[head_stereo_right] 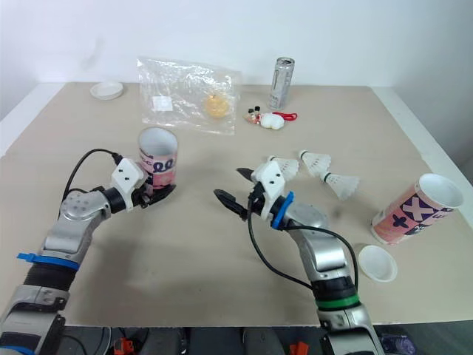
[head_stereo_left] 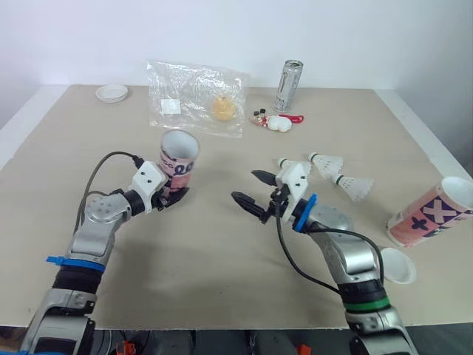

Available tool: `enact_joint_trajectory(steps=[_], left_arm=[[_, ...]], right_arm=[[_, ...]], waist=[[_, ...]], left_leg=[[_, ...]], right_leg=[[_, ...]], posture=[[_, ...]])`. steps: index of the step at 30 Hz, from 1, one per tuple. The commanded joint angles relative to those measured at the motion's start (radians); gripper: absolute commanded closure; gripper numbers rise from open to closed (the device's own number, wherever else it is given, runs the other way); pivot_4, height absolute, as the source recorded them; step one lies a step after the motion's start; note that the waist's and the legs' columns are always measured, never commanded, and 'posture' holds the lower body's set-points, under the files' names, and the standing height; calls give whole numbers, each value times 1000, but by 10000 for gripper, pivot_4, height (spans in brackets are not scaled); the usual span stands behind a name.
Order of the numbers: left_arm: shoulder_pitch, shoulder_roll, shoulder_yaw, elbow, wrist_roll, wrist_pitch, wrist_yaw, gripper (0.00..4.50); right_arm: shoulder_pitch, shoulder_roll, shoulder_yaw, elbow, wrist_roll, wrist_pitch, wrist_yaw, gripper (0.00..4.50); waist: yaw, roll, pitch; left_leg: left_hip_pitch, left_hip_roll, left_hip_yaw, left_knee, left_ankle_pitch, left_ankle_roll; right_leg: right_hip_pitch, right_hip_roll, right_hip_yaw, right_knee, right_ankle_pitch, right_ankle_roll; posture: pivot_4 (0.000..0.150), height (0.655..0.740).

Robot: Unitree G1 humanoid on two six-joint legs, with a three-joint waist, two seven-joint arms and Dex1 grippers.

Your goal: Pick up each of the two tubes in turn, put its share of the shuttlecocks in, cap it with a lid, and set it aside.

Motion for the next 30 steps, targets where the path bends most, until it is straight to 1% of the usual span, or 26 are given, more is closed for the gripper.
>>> enact_joint_trajectory(steps=[1,6,11,13,19,30], left_arm=[[-12,35,-44,-102,-11,40,-94,15664],[-59,69,-127,-145,13,95,-202,15664],[-104,73,-188,-147,26,146,-271,15664],[-122,77,-212,-141,37,158,-297,15664],[-184,91,-260,-145,38,244,-384,15664],[-213,82,-256,-156,43,282,-392,15664]], right_arm=[[23,-9,-50,-142,22,85,-84,0],[57,-17,-109,-240,9,194,-207,0],[53,-31,-155,-240,-2,234,-274,0],[48,-33,-164,-210,-5,237,-287,0],[-48,-35,-164,-17,-29,193,-300,0],[-175,-14,-164,267,-21,130,-264,0]], waist=[[0,0,0],[0,0,0],[0,0,0],[-1,0,0],[-1,0,0],[-3,0,0]], left_leg=[[0,0,0,0,0,0],[0,0,0,0,0,0],[0,0,0,0,0,0],[0,0,0,0,0,1],[0,0,0,1,-1,2],[-1,0,0,0,-2,4]], right_leg=[[0,0,0,0,-1,1],[0,0,0,0,-1,0],[0,0,0,0,-1,1],[0,0,0,0,-1,0],[0,0,0,0,-2,0],[-1,0,0,0,-3,0]], posture=[[1500,7400],[1500,7400],[1500,7400],[1500,7400],[1500,7400],[1500,7400]])
